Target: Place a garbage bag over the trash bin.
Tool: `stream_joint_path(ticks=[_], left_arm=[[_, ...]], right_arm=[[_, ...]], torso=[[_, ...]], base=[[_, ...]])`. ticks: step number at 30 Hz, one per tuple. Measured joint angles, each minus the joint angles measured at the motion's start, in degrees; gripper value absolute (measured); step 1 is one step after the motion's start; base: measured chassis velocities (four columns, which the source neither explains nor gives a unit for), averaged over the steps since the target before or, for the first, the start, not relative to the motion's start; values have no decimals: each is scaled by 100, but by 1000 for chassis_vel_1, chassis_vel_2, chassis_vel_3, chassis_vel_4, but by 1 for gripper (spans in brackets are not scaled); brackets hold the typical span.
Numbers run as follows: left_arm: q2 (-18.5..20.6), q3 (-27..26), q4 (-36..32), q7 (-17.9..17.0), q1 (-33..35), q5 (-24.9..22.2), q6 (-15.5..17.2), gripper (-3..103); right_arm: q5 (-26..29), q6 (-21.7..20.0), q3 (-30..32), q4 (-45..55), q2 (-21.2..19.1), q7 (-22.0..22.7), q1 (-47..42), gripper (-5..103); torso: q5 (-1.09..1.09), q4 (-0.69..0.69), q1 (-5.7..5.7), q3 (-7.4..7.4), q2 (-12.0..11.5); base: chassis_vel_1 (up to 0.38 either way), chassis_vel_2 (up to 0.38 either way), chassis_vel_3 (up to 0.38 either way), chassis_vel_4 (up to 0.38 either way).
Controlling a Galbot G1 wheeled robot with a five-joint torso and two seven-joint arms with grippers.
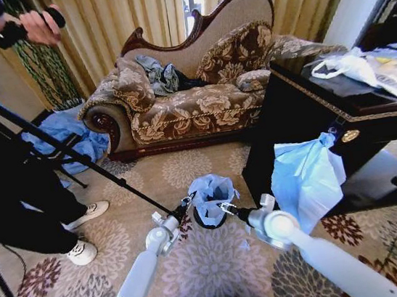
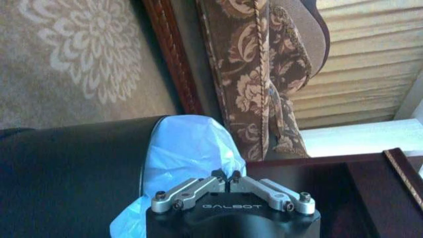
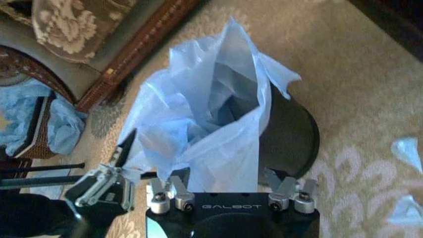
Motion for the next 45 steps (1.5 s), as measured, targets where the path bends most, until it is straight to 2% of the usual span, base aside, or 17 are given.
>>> stream_joint_path(ticks=[1, 2, 3, 5, 7, 10, 11, 14, 15, 17, 18, 19, 21, 31, 39, 45], left_arm=[[5, -2, -8, -2, 1, -5, 0, 0], [16, -5, -28, -4, 8, -14, -2, 0], [16, -5, -28, -4, 8, -14, -2, 0], [29, -13, -42, -6, 16, -23, -3, 0], [34, -17, -47, -6, 22, -25, -4, 0], [59, -27, -65, -6, 31, -37, -6, 0], [59, -27, -65, -6, 31, -37, -6, 0], [74, -32, -66, -5, 29, -52, -8, 0], [74, -32, -66, -5, 29, -52, -8, 0], [75, -33, -60, -4, 22, -66, -11, 0], [75, -33, -60, -4, 22, -66, -11, 0], [76, -33, -59, -3, 22, -71, -12, 0], [79, -33, -59, 1, 22, -75, -13, 0], [223, -99, -240, -46, 112, -255, -10, 0], [497, -184, -438, -84, 343, -370, -3, 0], [485, -196, -379, -82, 314, -369, -3, 0]], right_arm=[[27, -2, -1, -14, 18, 24, 2, 75], [44, -8, -11, -73, 88, 59, 0, 63], [44, -8, -11, -73, 88, 59, 0, 63], [25, -8, -32, -184, 210, 66, -12, 52], [-7, -1, -40, -253, 286, 79, -12, 52], [-179, 46, -77, -491, 505, 102, 2, 36], [-179, 46, -77, -491, 505, 102, 2, 36], [-282, 93, -112, -628, 592, 115, 27, 20], [-282, 93, -112, -628, 592, 115, 27, 20], [-353, 107, -135, -714, 652, 178, 39, 9], [-353, 107, -135, -714, 652, 178, 39, 9], [-395, 116, -154, -732, 660, 195, 35, 4], [-424, 116, -166, -736, 665, 210, 3, 1], [-429, 143, -150, -442, 722, 295, -337, 0], [-710, 142, -140, -601, 1042, 220, -607, 0], [-865, 143, -132, -826, 1224, 148, -607, 0]], torso=[[0, -1, 0, 0, 0], [0, -1, 0, 0, 0], [0, -1, 0, 0, 0], [0, -1, 0, 0, 0], [0, -1, 0, 0, 0], [1, -1, 0, 0, 0], [1, -1, 0, 0, 0], [0, -1, 0, 0, 0], [0, -1, 0, 0, 0], [0, -1, 0, 0, 0], [0, -1, 0, 0, 0], [1, 0, 0, 0, 0], [0, -1, 0, 0, 0], [0, -1, 0, 0, 0], [0, 0, 0, 0, 0], [-1, -1, 0, 0, 0]], base=[[0, 0, 0, 0], [0, 0, 0, 0], [0, 0, 0, 0], [0, 0, 0, 0], [0, 0, 0, 0], [0, 0, 0, 0], [0, 0, 0, 0], [0, 0, 0, 0], [0, 0, 0, 0], [0, 0, 0, 0], [0, 0, 0, 0], [0, 0, 0, 0], [0, 0, 0, 0], [0, 0, 0, 0], [0, 0, 0, 0], [0, 0, 0, 0]])
